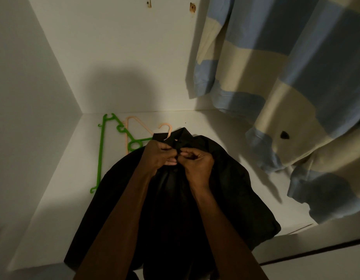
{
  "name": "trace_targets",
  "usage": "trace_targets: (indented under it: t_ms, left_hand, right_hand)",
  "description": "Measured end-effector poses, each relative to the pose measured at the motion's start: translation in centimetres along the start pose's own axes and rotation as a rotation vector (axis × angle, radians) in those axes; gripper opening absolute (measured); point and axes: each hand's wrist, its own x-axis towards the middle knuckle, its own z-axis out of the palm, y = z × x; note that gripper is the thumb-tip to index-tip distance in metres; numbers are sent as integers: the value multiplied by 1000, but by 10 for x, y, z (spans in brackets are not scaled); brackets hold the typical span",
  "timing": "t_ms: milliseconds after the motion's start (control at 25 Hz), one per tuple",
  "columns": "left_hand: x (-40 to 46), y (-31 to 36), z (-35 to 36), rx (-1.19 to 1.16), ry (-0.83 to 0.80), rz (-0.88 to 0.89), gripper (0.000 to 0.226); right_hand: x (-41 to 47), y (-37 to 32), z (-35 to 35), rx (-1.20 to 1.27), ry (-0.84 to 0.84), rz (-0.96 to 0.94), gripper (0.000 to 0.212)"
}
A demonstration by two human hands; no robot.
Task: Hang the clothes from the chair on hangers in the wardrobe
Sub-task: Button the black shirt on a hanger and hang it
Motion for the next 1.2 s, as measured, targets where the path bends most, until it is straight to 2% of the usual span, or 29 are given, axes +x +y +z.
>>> trace_targets:
  t_ms: [160, 280, 560, 760, 1000, 1120, 1200]
  left_hand:
    - [2, -1, 1, 82, -31, 15, 17]
    - [2, -1, 5, 114, -26, 28, 20]
    - [-3, 4, 8, -36, -35, -34, 15]
    - [-4, 9, 4, -16, -86, -20, 14]
    - [-9, 10, 9, 72, -22, 35, 12]
    - [-7, 10, 9, 154, -8, 46, 17]
    - [-6, 11, 8, 155, -24, 27, 20]
  right_hand:
    - [-3, 1, 3, -16, 16, -41, 25]
    - [-6, 2, 6, -64, 75, -58, 19]
    - [3, -8, 6, 262, 114, 224, 13]
    - [4, -11, 1, 424, 74, 316, 4]
    - [-7, -6, -1, 254, 67, 151, 12]
    - [-10, -6, -2, 210, 24, 91, 13]
    - [-10, -4, 1, 93, 28, -9, 13]
